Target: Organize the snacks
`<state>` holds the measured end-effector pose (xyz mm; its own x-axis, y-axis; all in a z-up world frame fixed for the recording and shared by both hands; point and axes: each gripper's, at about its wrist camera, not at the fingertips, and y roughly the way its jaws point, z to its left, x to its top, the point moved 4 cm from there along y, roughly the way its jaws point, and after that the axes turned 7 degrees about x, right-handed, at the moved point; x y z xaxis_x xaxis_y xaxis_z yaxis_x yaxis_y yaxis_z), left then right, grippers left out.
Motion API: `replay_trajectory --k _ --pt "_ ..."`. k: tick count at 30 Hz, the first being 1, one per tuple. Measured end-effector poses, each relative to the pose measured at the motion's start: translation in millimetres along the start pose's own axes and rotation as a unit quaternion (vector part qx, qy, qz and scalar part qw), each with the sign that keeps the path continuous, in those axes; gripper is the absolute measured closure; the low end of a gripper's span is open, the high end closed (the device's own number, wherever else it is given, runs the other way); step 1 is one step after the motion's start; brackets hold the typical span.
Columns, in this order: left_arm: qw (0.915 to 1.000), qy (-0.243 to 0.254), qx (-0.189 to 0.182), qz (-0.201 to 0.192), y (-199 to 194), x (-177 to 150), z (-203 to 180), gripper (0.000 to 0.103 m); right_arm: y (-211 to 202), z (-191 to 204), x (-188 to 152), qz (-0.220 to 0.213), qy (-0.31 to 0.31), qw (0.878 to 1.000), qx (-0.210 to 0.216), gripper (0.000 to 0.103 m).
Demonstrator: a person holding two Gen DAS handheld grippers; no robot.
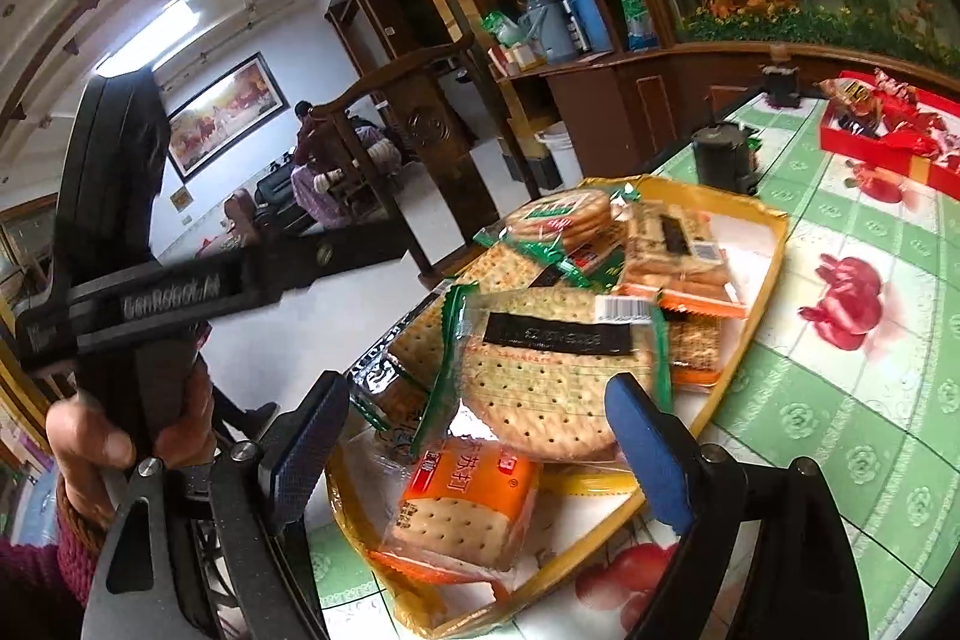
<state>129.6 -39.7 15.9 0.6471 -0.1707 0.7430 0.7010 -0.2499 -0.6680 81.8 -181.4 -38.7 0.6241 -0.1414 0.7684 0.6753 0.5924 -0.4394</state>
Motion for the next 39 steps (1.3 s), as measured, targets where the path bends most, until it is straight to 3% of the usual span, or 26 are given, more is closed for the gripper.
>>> replay_trajectory --k 15,29,39 --pt "0.9997 0.013 0.017 -0.007 -10.5 -45.6 -16.3 0.025 -30.6 -11.4 -10.2 -0.017 0.03 0.999 -0.025 0.012" --pt "0.9899 0.072 0.101 -0.069 -20.8 -63.5 -42.1 0.023 -40.9 -8.1 -21.6 -0.018 0.022 0.998 -0.052 0.012" --pt "0.9871 0.07 0.112 -0.09 -24.3 -70.9 -42.9 0.016 -44.4 -8.5 -27.2 -0.016 0.021 0.997 -0.07 0.012"
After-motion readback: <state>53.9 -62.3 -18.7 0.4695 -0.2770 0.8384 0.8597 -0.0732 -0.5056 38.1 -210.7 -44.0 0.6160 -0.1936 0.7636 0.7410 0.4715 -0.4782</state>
